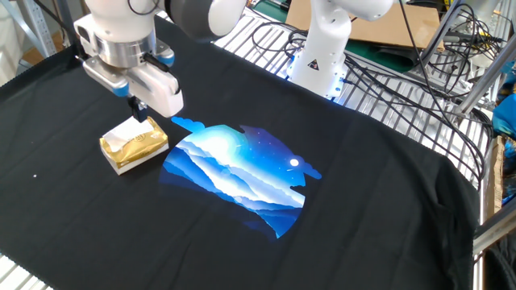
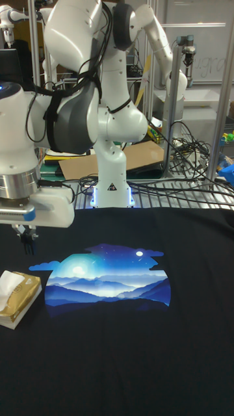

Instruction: Pull out a napkin

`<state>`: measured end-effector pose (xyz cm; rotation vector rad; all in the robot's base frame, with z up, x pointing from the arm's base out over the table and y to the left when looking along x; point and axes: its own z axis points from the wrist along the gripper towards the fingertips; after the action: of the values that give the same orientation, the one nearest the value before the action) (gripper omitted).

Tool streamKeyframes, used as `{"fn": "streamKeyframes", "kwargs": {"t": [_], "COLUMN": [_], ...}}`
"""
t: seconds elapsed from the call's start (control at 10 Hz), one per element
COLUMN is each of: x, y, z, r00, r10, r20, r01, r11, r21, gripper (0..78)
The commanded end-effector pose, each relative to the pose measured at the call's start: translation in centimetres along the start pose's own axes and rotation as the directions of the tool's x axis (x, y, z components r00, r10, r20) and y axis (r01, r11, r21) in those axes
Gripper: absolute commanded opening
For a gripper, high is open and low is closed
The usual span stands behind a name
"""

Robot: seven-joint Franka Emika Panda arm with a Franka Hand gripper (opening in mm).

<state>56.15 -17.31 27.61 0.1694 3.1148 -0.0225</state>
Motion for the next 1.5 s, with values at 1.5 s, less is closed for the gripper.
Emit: {"fn": "streamKeyframes", "kwargs": {"t": [1.5], "x": [-0.17], "y": [0.26], "z": [-0.29], "r00": [0.999], "r10": [-0.038], "r20": [-0.003], "r01": [0.038], "r11": [0.999], "r21": [0.014], "gripper": [0.0]}}
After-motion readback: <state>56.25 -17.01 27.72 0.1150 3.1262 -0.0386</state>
